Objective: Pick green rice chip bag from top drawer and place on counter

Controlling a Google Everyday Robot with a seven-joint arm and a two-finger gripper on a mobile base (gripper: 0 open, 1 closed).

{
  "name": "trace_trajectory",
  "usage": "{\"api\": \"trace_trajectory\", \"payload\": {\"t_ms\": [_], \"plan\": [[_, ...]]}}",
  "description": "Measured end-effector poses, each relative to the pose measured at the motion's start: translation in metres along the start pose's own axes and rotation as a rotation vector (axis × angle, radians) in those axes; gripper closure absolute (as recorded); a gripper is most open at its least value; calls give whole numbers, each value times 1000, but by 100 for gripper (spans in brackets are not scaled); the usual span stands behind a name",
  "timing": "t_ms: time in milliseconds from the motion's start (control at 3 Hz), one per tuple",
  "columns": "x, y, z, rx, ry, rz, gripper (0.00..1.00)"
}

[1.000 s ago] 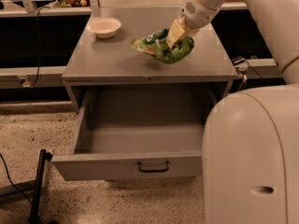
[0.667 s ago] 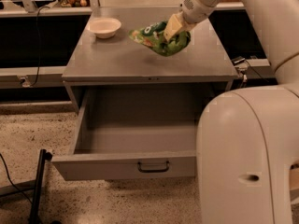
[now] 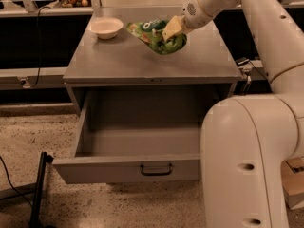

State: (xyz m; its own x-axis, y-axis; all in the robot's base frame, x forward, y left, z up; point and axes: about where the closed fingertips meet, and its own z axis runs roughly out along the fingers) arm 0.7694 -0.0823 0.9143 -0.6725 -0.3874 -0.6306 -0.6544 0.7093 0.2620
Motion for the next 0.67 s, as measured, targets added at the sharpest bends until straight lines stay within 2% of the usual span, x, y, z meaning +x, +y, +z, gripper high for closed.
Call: {"api": "trace_trajectory", "payload": {"t_ms": [333,667], "plan": [[-2,-6,14,-25,-22,5,100],[-2,-13,19,-27,-35,7,82]]}}
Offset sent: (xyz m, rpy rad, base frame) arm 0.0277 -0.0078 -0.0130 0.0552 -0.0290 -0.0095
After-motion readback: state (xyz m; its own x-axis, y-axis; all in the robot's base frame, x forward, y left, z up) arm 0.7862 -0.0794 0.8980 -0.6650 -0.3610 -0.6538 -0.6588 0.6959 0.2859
